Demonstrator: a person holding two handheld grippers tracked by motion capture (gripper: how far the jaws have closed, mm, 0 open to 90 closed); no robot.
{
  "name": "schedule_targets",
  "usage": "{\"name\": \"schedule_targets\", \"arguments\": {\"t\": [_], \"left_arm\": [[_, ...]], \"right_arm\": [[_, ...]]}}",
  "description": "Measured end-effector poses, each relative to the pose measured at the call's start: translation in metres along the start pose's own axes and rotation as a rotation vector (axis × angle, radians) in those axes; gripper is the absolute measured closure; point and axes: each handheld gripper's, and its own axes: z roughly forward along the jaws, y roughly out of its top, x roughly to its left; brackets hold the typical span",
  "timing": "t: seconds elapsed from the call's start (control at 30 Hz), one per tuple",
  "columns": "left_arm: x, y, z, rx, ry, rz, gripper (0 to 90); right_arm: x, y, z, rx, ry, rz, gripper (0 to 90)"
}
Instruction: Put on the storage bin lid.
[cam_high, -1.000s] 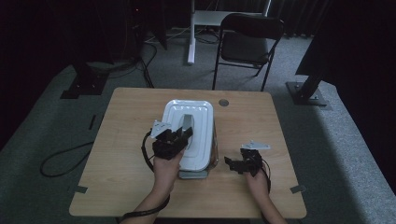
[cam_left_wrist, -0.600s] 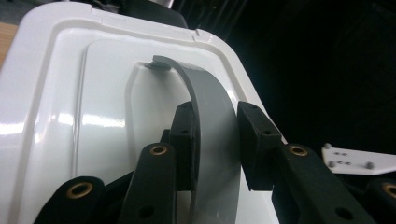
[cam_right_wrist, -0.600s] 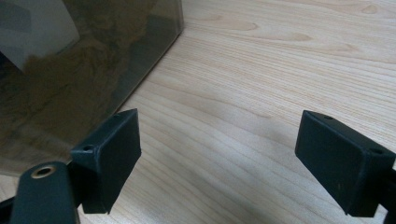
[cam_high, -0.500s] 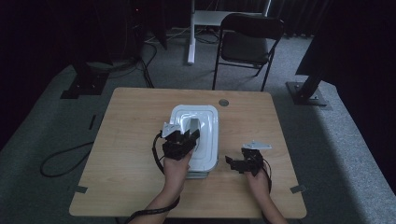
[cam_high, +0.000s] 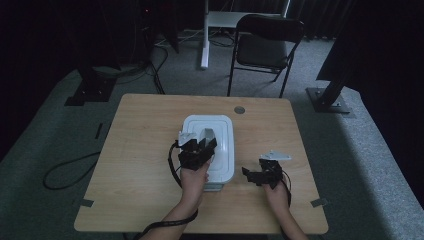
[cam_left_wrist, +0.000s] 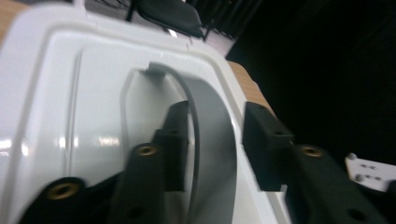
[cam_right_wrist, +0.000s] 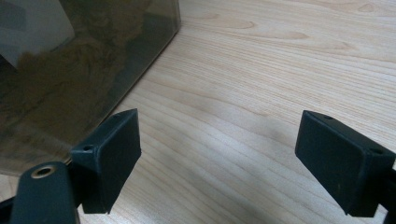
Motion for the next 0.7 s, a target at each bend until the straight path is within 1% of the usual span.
{"name": "schedule_targets", "arguments": {"t": [0.07, 0.1, 0.13, 0.17, 0.2, 0.23, 0.33, 0.43, 0.5, 0.57, 0.6, 0.63, 0.7], "left_arm": [[-0.001, 0.0, -0.001, -0.01, 0.01, -0.005, 54.8], [-0.002, 0.0, -0.001, -0.011, -0.001, -0.002, 51.9], [-0.003, 0.001, -0.002, -0.014, -0.008, 0.011, 48.6], [-0.005, 0.002, -0.003, -0.017, -0.001, 0.032, 43.7], [-0.006, 0.003, -0.005, -0.025, 0.001, 0.048, 41.2], [-0.007, 0.004, -0.008, -0.033, -0.002, 0.061, 40.2], [-0.007, 0.01, -0.015, -0.054, -0.025, 0.079, 35.1], [-0.006, 0.015, -0.018, -0.039, -0.033, 0.103, 34.3], [-0.004, 0.017, -0.02, -0.034, -0.032, 0.119, 30.9], [-0.002, 0.017, -0.023, -0.022, -0.032, 0.146, 30.1], [0.0, 0.017, -0.024, -0.019, -0.041, 0.154, 28.8], [0.001, 0.017, -0.026, -0.017, -0.062, 0.169, 27.1], [0.006, 0.017, -0.028, -0.01, -0.06, 0.212, 23.3]], "right_arm": [[0.0, 0.0, 0.0, 0.0, -0.001, -0.001, 13.5], [0.0, 0.0, 0.0, 0.001, -0.001, -0.003, 13.5], [0.0, 0.0, 0.0, 0.0, -0.001, -0.003, 13.5], [0.0, 0.0, -0.001, -0.001, -0.003, -0.003, 13.5], [0.0, 0.0, -0.001, -0.002, -0.003, -0.003, 13.5], [0.0, 0.0, -0.001, -0.004, -0.003, -0.002, 13.5], [-0.002, 0.0, -0.002, -0.007, -0.006, 0.001, 13.5], [-0.002, 0.0, -0.002, -0.006, -0.008, 0.003, 13.5], [-0.002, 0.0, -0.002, -0.007, -0.008, 0.0, 13.5], [-0.001, 0.0, -0.002, -0.006, -0.009, -0.002, 13.5], [-0.001, 0.0, -0.002, -0.006, -0.008, 0.0, 13.5], [-0.002, 0.0, -0.001, -0.003, -0.005, 0.004, 13.5], [-0.002, 0.0, -0.001, 0.003, -0.005, 0.013, 13.5]]}}
